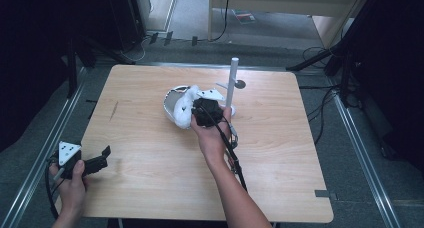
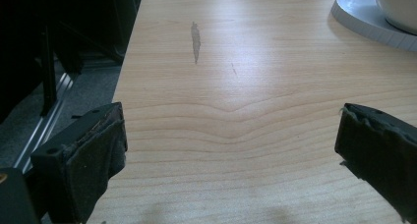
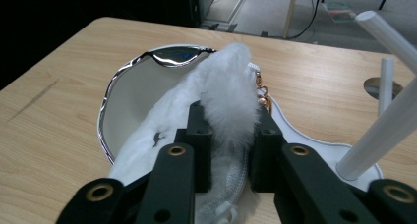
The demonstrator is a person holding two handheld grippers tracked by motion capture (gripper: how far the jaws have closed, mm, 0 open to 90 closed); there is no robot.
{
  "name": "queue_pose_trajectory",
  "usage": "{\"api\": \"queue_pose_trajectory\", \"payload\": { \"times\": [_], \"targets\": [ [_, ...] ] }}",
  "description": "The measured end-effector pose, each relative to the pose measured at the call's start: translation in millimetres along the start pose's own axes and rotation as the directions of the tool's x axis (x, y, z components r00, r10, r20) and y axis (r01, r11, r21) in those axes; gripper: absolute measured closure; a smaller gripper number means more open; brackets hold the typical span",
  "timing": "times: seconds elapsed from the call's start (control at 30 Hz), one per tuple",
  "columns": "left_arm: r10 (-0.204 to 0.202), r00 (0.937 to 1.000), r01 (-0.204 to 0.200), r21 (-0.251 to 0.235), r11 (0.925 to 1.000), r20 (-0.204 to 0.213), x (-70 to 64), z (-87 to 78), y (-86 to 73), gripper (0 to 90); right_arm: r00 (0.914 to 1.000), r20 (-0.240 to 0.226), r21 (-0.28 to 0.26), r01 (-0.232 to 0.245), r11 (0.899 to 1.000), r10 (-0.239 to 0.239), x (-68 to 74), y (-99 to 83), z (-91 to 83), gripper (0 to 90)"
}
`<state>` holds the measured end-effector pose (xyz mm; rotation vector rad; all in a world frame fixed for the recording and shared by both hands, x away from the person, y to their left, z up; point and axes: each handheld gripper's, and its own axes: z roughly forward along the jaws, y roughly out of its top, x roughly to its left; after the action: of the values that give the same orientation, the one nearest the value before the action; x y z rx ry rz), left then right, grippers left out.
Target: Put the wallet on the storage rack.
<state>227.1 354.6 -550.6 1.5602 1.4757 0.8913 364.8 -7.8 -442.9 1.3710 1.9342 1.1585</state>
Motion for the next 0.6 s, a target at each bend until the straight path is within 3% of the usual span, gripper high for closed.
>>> {"api": "queue_pose_trajectory", "payload": {
  "times": [0.03,0.2,0.4,0.53,0.6],
  "targets": [
    [0.0,1.0,0.0,0.001,1.0,0.0,-0.1,0.1,0.0,0.0,0.9996,0.018,0.019,0.022,1.0,-0.022,2.0,2.2,3.2,78.5],
    [0.001,1.0,-0.001,0.006,1.0,0.001,0.0,0.2,0.2,0.0,0.9989,0.028,0.04,0.035,0.999,-0.037,4.2,6.5,7.8,79.0],
    [0.004,1.0,-0.004,0.007,1.0,-0.002,-0.3,0.4,0.3,0.0,0.9922,0.043,0.082,0.113,0.99,-0.117,10.4,11.9,15.4,79.2],
    [0.002,1.0,-0.002,0.007,1.0,0.001,-0.3,0.4,0.3,0.1,0.9928,0.036,0.1,0.11,0.989,-0.114,10.3,13.1,18.6,79.3],
    [0.002,1.0,-0.002,0.007,1.0,0.0,-0.3,0.3,0.3,0.1,0.9955,0.031,0.102,0.086,0.991,-0.09,8.5,12.8,18.6,79.1]
  ]
}}
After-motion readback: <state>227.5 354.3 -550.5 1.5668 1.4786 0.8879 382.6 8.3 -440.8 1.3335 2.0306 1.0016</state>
